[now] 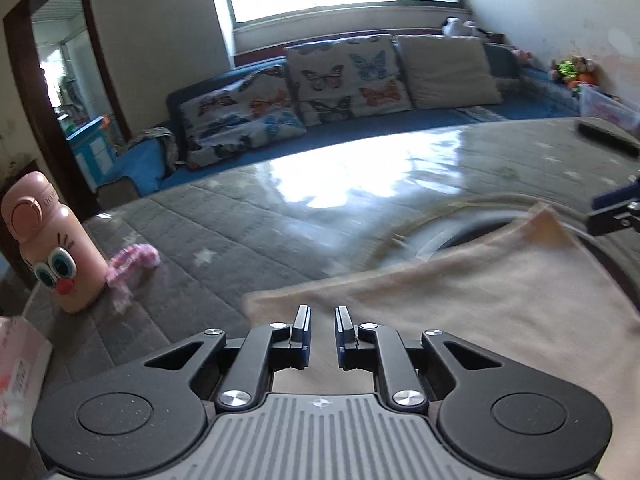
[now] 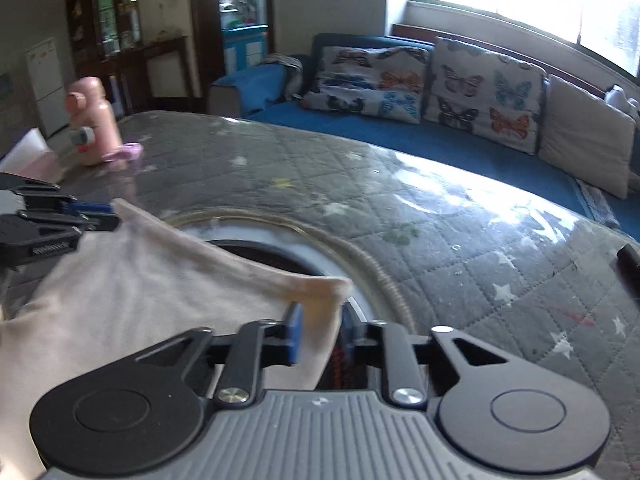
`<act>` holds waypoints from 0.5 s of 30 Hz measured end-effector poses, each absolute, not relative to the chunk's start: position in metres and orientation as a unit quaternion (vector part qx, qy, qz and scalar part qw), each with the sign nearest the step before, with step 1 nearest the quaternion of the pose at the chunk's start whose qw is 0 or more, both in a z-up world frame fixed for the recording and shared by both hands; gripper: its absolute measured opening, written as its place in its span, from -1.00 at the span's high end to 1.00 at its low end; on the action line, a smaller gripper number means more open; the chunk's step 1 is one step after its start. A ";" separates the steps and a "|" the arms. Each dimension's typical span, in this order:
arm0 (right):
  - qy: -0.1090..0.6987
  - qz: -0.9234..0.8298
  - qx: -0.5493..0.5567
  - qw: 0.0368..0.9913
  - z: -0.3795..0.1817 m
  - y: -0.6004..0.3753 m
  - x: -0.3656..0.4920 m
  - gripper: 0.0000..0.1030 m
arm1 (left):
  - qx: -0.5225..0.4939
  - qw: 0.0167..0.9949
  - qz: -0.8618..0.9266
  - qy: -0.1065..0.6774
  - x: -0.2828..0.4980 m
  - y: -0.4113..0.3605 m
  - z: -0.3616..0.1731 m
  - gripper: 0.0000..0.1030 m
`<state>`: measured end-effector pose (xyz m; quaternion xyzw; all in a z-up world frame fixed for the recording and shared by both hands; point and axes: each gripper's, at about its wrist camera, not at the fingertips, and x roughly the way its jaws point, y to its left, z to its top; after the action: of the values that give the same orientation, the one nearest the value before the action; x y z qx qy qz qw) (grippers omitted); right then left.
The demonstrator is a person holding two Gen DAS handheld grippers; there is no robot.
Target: Fold clothes
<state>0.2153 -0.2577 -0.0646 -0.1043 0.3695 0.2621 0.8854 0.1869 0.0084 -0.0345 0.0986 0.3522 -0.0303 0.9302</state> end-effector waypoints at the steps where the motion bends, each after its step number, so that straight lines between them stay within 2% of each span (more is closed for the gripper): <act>1: 0.368 0.268 -0.108 0.884 -0.059 -0.259 0.206 0.44 | 0.098 0.929 -0.041 0.354 0.178 0.003 -0.033 0.70; 8: 0.373 0.291 -0.125 0.872 -0.043 -0.273 0.143 0.35 | 0.129 0.920 -0.136 0.344 0.094 -0.055 -0.031 0.53; 15: 0.379 0.339 -0.151 0.848 -0.047 -0.268 0.071 0.34 | 0.143 0.911 -0.188 0.338 0.037 -0.095 -0.042 0.51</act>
<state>0.0707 -0.2679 -0.0469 -0.1509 0.3794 0.3385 0.8478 0.0371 -0.0952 -0.0418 0.1428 0.3376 -0.1884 0.9111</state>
